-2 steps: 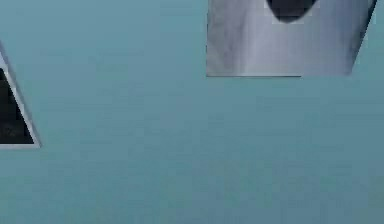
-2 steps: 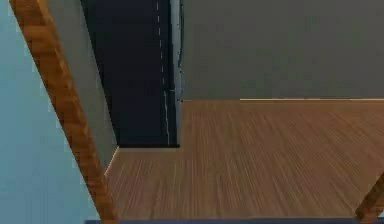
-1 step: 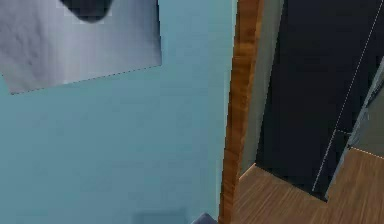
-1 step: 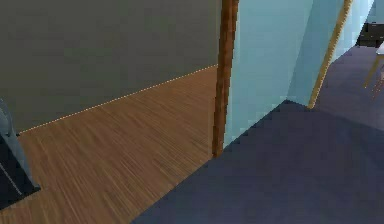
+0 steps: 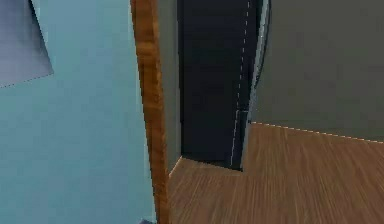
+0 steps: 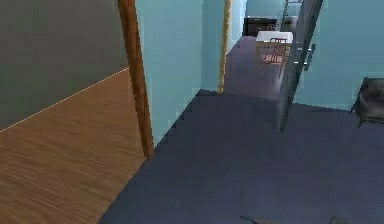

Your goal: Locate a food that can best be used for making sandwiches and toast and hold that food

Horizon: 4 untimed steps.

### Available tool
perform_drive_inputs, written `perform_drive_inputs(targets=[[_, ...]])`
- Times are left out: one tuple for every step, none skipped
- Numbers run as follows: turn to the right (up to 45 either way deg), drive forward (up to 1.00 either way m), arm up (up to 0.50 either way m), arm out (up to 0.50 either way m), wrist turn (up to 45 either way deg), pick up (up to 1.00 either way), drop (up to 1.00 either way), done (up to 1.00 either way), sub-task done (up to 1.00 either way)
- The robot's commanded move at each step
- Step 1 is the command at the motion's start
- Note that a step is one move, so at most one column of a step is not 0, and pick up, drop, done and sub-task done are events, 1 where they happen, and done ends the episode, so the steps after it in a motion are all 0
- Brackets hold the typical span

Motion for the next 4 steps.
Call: perform_drive_inputs(targets=[[0.0,0.20,0.00,0.00,0.0,0.00,0.00,0.00,0.00],[45.0,0.00,0.00,0.00,0.0,0.00,0.00,0.00,0.00],[12.0,0.00,0.00,0.00,0.0,0.00,0.00,0.00,0.00],[0.0,1.00,0.00,0.00,0.0,0.00,0.00,0.00,0.00]])
